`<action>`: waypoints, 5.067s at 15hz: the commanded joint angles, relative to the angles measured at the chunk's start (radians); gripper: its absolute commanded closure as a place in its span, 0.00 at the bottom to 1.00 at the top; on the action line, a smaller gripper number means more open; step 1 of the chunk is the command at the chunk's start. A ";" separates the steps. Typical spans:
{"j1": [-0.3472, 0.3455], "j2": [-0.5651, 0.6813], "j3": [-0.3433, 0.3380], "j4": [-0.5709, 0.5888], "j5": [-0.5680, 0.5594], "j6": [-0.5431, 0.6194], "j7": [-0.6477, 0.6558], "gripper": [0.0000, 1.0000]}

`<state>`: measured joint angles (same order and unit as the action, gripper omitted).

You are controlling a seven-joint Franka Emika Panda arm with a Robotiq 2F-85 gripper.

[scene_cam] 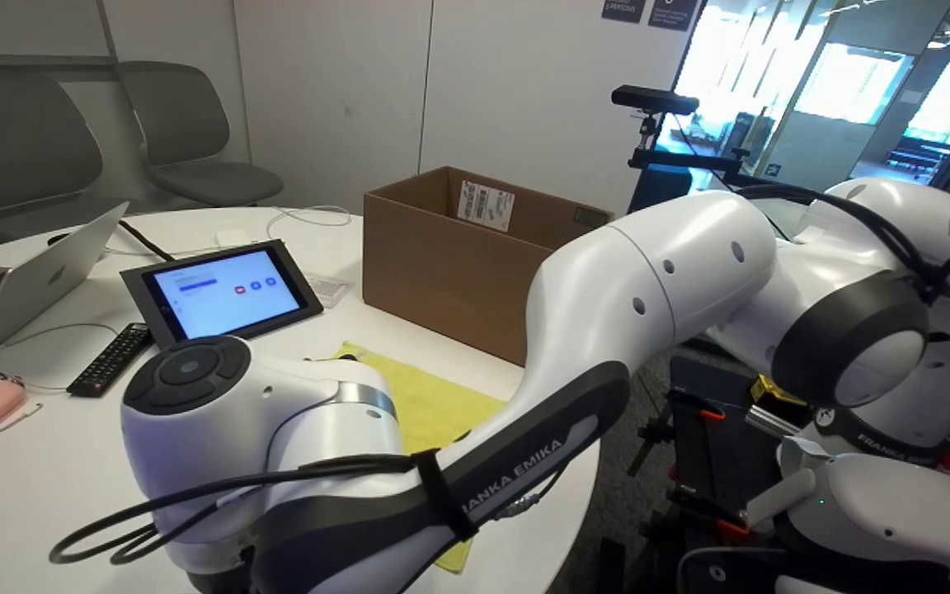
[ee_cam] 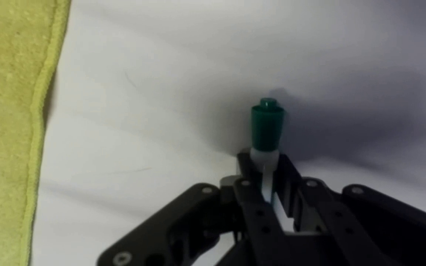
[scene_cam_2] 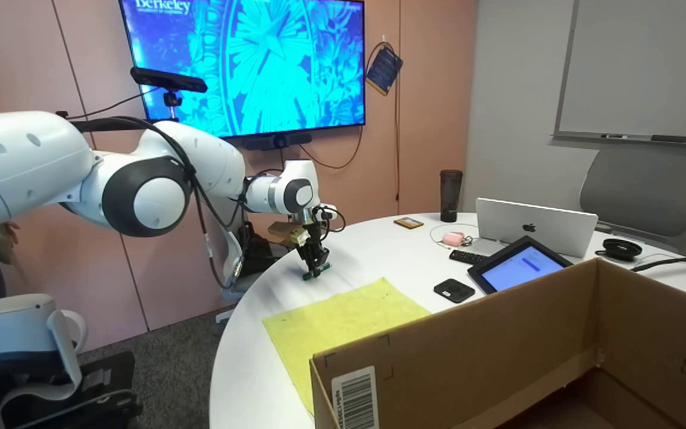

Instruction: Put the marker on the towel, fold the towel twice, place the towel inside the box

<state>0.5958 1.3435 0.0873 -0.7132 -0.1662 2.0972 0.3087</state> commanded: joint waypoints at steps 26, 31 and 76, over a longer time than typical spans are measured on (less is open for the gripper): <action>-0.302 -0.544 -0.069 -0.956 0.095 0.395 0.123 0.94; -0.314 -0.575 -0.094 -1.101 0.124 0.515 0.110 0.94; -0.246 -0.746 -0.275 -1.604 0.173 0.911 0.328 0.00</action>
<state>0.4048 0.5913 -0.2447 -2.3027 -0.0241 2.9499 0.7007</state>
